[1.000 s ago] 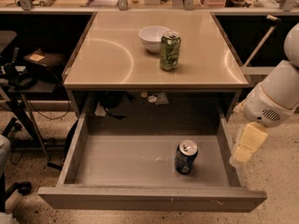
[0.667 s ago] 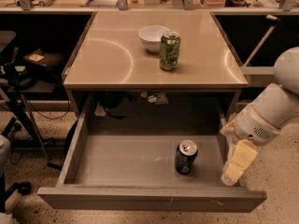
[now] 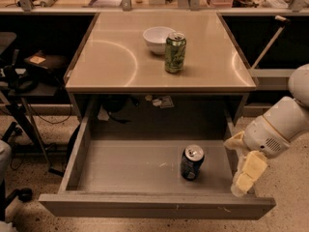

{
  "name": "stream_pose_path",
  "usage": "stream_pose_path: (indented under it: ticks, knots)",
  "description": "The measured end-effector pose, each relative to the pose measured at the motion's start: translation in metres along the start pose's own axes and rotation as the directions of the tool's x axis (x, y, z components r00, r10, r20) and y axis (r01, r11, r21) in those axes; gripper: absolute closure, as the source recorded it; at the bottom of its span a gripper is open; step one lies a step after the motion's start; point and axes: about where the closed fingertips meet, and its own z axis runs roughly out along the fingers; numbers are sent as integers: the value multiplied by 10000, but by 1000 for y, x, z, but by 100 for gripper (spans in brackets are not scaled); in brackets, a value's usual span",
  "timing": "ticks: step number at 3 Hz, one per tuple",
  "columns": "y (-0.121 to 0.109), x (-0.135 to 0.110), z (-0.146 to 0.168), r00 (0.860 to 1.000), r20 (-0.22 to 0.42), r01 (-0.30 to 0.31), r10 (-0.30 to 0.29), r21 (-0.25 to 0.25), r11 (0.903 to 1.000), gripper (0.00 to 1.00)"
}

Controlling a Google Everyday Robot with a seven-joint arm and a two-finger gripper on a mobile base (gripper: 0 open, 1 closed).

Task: Pick pepsi can from top drawer and place on counter

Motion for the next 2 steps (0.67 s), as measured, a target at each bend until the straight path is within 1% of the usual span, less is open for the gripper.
stream_pose_path:
  ticks: [1,2]
  knots:
    - [-5,-10,32,9684,2381,-422,738,-1352,9899,0]
    - [-2,-25,33,9423,3168,-511,1083,-1836,9817,0]
